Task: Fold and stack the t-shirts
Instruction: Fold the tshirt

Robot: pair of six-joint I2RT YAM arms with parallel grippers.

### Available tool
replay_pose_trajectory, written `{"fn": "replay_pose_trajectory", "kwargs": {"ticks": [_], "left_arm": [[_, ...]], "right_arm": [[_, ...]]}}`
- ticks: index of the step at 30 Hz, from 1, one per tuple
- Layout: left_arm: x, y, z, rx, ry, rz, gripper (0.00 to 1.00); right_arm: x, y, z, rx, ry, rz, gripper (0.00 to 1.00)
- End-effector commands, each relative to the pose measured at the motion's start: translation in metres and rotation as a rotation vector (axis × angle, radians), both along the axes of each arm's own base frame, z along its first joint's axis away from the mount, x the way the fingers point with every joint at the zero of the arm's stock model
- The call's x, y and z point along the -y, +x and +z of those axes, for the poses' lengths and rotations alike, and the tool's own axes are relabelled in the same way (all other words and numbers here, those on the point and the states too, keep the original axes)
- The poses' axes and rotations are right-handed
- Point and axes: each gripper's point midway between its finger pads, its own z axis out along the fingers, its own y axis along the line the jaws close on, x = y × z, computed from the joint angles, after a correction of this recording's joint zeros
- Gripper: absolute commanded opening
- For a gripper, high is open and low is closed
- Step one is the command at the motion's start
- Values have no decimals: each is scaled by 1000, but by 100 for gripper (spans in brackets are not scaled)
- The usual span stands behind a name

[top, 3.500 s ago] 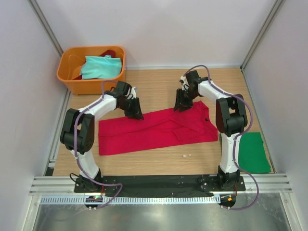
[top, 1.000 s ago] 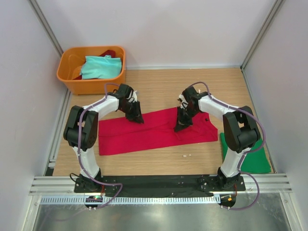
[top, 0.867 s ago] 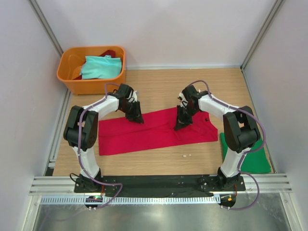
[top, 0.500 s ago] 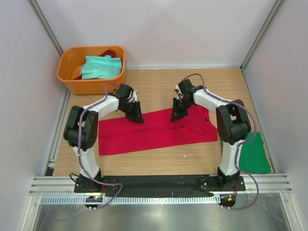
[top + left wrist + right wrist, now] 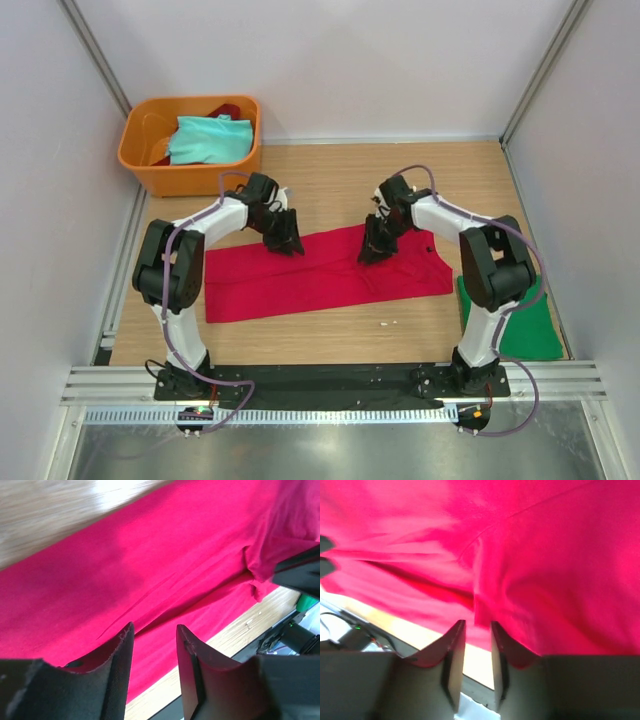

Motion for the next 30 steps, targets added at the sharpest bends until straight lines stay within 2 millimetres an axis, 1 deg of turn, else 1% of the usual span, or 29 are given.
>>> {"fn": "replay_pose_trajectory", "kwargs": {"ticks": [1, 2, 3, 4, 5, 6, 7, 8, 9, 10, 11, 12, 13, 14, 15, 16, 18, 19, 21, 23, 25, 27, 28, 30], "left_arm": [[31, 21, 40, 156, -81, -78, 42], [44, 17, 42, 173, -79, -112, 43], [53, 20, 45, 202, -76, -125, 43], [73, 16, 46, 222, -81, -167, 43], [84, 15, 46, 234, -84, -187, 44], [96, 15, 48, 254, -91, -206, 44], [118, 11, 55, 288, -102, -251, 44], [128, 9, 46, 290, -88, -271, 44], [138, 7, 44, 304, -81, -294, 44], [156, 4, 47, 343, -73, -335, 44], [162, 1, 37, 340, -52, -357, 43], [168, 0, 38, 347, -41, -374, 43], [175, -8, 32, 353, -14, -397, 43], [175, -13, 23, 347, 15, -428, 42], [176, -14, 20, 356, 38, -439, 41], [179, -20, 17, 366, 58, -463, 41], [177, -22, 7, 386, 118, -489, 41], [181, -27, 4, 391, 129, -507, 41], [177, -27, -5, 389, 180, -511, 40], [177, -27, -5, 396, 200, -512, 39], [175, -23, -2, 421, 226, -501, 39], [170, -20, -3, 434, 257, -490, 39], [169, -18, 1, 446, 261, -485, 39], [166, -17, 3, 450, 276, -480, 38]], "right_arm": [[14, 19, 50, 117, 60, -99, 33], [21, 22, 63, 152, 61, -124, 36], [36, 25, 65, 160, 32, -170, 42], [44, 24, 66, 161, 22, -193, 45], [53, 23, 73, 181, 9, -216, 46], [73, 20, 66, 159, -33, -266, 48], [83, 18, 65, 156, -47, -292, 49], [91, 14, 63, 148, -55, -314, 50], [101, 12, 67, 163, -53, -341, 50], [115, 3, 55, 138, -64, -367, 50], [122, -1, 53, 138, -69, -379, 50], [128, -9, 48, 135, -76, -375, 50], [134, -12, 46, 134, -80, -387, 50], [136, -16, 45, 134, -82, -382, 50], [139, -22, 40, 120, -91, -382, 50], [141, -25, 41, 134, -100, -370, 50], [143, -32, 37, 132, -112, -358, 50], [151, -31, 36, 132, -118, -382, 50], [155, -36, 32, 117, -120, -383, 50], [156, -38, 30, 112, -115, -381, 50], [157, -40, 29, 110, -116, -379, 50], [159, -41, 27, 112, -112, -378, 50], [159, -42, 26, 104, -112, -378, 50], [158, -43, 21, 92, -105, -375, 50]]}}
